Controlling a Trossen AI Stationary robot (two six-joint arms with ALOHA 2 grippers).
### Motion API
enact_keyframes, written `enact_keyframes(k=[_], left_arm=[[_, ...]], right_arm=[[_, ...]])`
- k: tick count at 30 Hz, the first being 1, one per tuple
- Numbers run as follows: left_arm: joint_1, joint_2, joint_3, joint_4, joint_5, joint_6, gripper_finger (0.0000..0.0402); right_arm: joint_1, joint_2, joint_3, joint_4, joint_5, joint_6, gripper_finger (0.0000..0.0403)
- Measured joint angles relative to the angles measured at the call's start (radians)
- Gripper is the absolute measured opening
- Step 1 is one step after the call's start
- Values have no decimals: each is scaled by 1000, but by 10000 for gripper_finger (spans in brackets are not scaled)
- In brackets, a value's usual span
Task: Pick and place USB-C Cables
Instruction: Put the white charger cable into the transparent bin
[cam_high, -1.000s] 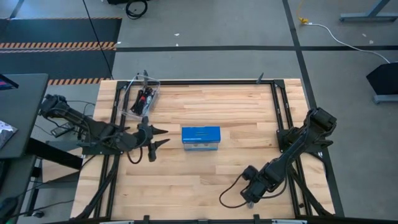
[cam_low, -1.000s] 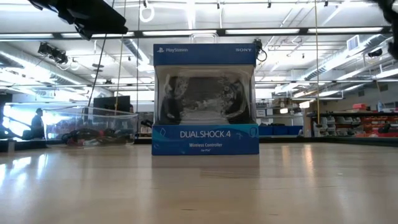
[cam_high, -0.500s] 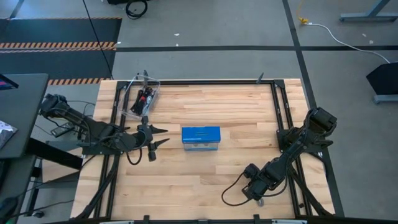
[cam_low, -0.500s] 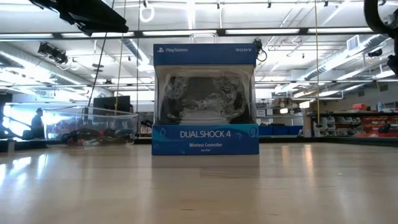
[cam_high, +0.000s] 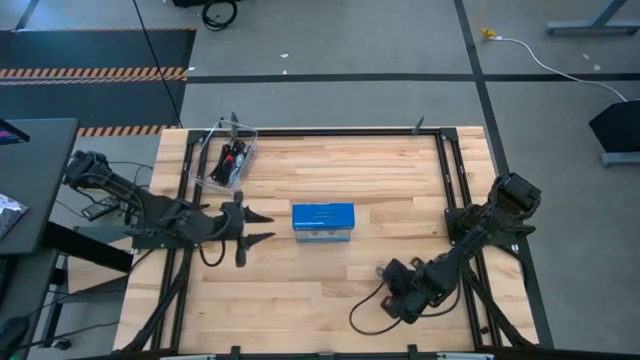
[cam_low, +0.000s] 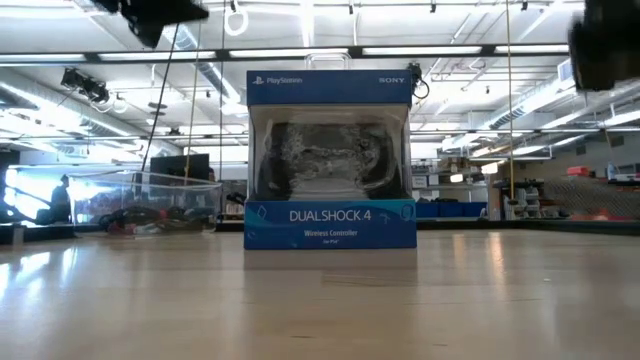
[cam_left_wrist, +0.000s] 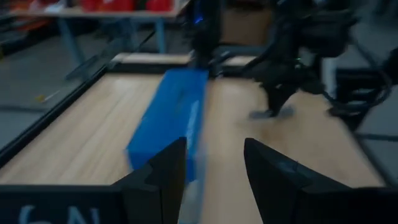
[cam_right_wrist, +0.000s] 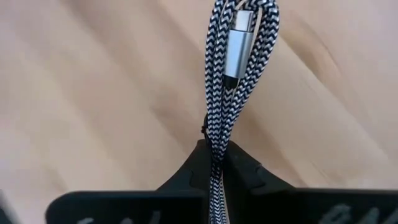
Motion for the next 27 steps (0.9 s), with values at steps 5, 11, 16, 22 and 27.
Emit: enact_keyframes(k=[5,11,16,22,27], left_arm=[[-17,0,0,140,68,90,167],[-18,5,0,228,99,136,167],[-11,58,0,270,159,158,167],[-12,147,0,383,193,206,167],[-13,179,0,404,234,182,167]], right_arm=[[-23,0,105,52,163,-253,20],[-65,0,269,114,340,-691,20],[-128,0,372,251,420,-1080,20],[-209,-1,390,523,370,-1470,20],[-270,-1,391,580,317,-1603,20]])
